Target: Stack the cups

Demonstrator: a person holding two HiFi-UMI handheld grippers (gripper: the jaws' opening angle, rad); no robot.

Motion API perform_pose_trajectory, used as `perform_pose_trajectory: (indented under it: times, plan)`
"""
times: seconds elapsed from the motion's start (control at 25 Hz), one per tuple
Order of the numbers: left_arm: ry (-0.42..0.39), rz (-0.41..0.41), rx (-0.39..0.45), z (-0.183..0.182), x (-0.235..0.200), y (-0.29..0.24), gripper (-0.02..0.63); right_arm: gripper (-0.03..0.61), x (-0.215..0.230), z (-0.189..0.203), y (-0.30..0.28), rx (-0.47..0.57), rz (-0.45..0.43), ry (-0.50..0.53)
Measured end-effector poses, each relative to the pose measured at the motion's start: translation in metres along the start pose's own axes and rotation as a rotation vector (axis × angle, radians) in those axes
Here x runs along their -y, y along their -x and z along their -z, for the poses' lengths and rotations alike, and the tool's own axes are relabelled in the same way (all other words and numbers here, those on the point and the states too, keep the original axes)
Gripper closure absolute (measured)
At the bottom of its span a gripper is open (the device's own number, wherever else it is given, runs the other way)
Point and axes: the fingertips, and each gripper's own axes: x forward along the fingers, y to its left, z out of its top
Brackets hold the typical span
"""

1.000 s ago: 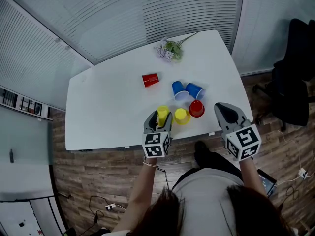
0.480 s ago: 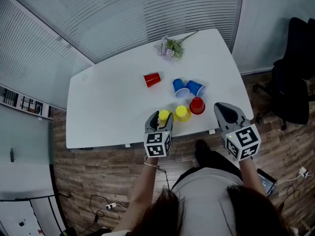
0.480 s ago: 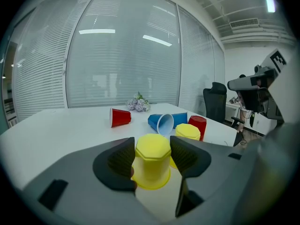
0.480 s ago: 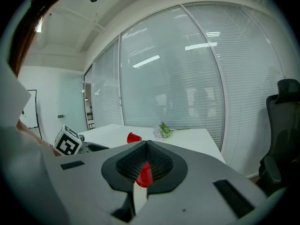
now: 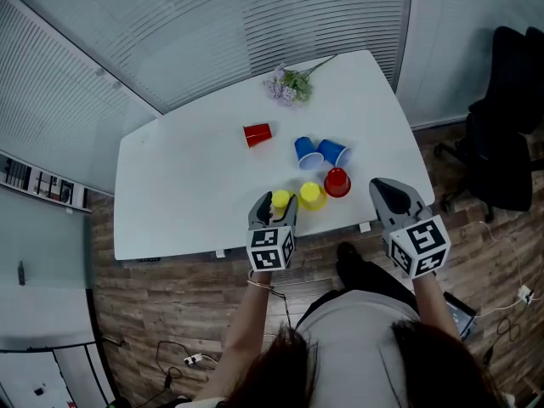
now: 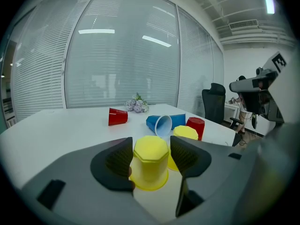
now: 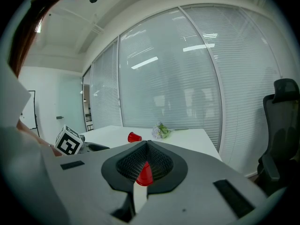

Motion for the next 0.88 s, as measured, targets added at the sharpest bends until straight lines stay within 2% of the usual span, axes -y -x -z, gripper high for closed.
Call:
perform_pose_trajectory:
  times: [0.36, 0.72, 0.8, 0.88]
  plan:
    - [-0.001, 0.005, 0.025, -0.014, 0.006, 0.013, 0.331, 0.551, -0.01, -0.007, -0.004, 0.03, -0.038, 0.013]
    - [0.05, -0.018, 0.075, -0.034, 0.006, 0.039, 0.33, 0.551, -0.02, -0.01, -0.016, 0.021, -0.093, 0.049]
    - [0.062, -0.028, 0.088, -0.037, 0.005, 0.043, 0.336, 0.551, -0.021, -0.009, -0.018, 0.008, -0.108, 0.057]
    - [0.074, -0.036, 0.099, -0.042, 0.005, 0.046, 0.37, 0.551, -0.022, -0.008, -0.021, 0.0, -0.124, 0.059]
